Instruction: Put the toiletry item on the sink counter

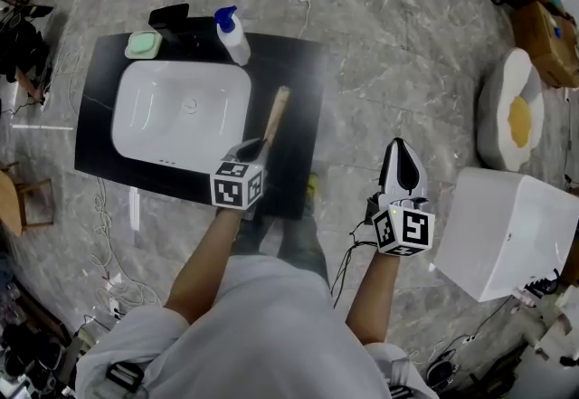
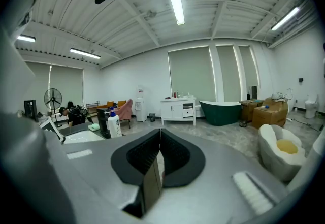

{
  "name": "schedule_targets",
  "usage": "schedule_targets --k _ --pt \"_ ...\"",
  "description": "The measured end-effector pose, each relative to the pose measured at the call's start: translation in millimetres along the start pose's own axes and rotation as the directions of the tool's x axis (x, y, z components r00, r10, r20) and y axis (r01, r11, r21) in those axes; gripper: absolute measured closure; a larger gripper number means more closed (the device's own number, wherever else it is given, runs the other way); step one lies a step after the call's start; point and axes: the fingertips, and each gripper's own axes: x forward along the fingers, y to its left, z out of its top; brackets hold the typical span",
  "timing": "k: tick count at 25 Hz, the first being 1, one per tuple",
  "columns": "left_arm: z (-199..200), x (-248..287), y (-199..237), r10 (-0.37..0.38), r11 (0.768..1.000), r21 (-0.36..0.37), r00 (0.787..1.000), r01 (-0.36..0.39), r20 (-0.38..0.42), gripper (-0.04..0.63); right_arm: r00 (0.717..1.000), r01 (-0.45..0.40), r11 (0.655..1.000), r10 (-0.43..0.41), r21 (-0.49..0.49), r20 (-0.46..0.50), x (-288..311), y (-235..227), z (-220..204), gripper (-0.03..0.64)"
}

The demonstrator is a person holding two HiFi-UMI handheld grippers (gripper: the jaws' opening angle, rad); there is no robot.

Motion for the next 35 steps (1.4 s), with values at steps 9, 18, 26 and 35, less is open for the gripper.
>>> schedule_targets --k 9,18,26,35 --pt "-2.7 7.8 10.5 0.034 0.999 -0.019 0.999 -0.034 -0.021 0.539 1.0 0.01 1.0 -0.01 -0.001 -0.012 2.8 -7.5 -3.4 0.614" --pt "0.2 -15.0 33.5 0.055 0.998 -0.039 0.998 -0.055 0.005 0.479 1.0 -0.019 1.0 0.019 0.003 0.018 2.7 16.5 10.7 0.614" --pt "18.1 -61.3 49.3 0.073 0.997 -0.038 0.993 -0.07 0.094 0.522 0.998 -0.038 0.999 0.038 -0.014 0.04 -6.9 52.4 26.2 0.614" --pt "44.6 -125.3 63.2 0.065 0.998 -0.002 0.979 -0.066 0.193 0.597 0.995 -0.068 0.997 0.069 -0.021 0.073 -18.9 102.5 50.4 0.614"
